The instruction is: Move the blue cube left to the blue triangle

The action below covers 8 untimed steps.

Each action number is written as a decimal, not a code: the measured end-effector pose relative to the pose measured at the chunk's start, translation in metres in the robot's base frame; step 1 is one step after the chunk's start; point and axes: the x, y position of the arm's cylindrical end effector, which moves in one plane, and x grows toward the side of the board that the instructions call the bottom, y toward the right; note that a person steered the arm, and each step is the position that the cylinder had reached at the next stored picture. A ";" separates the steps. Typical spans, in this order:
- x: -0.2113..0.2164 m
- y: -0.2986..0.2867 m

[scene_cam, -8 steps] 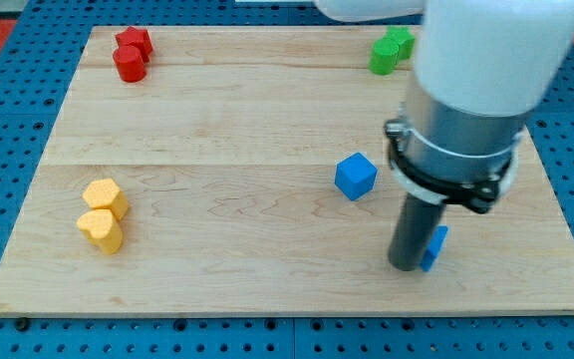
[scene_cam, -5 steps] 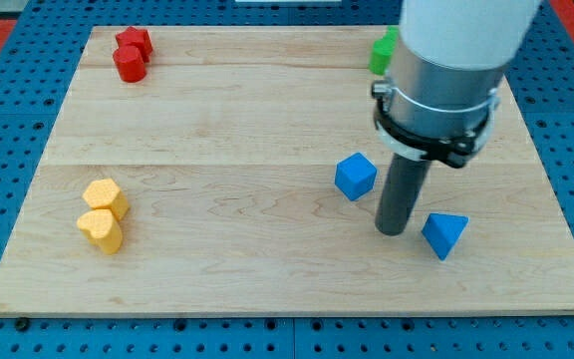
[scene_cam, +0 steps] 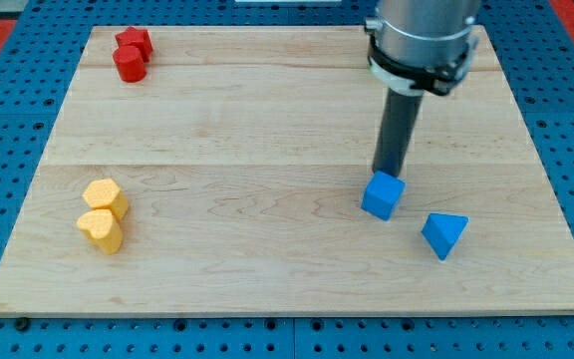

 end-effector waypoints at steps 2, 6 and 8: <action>0.000 -0.036; 0.009 -0.040; 0.035 -0.044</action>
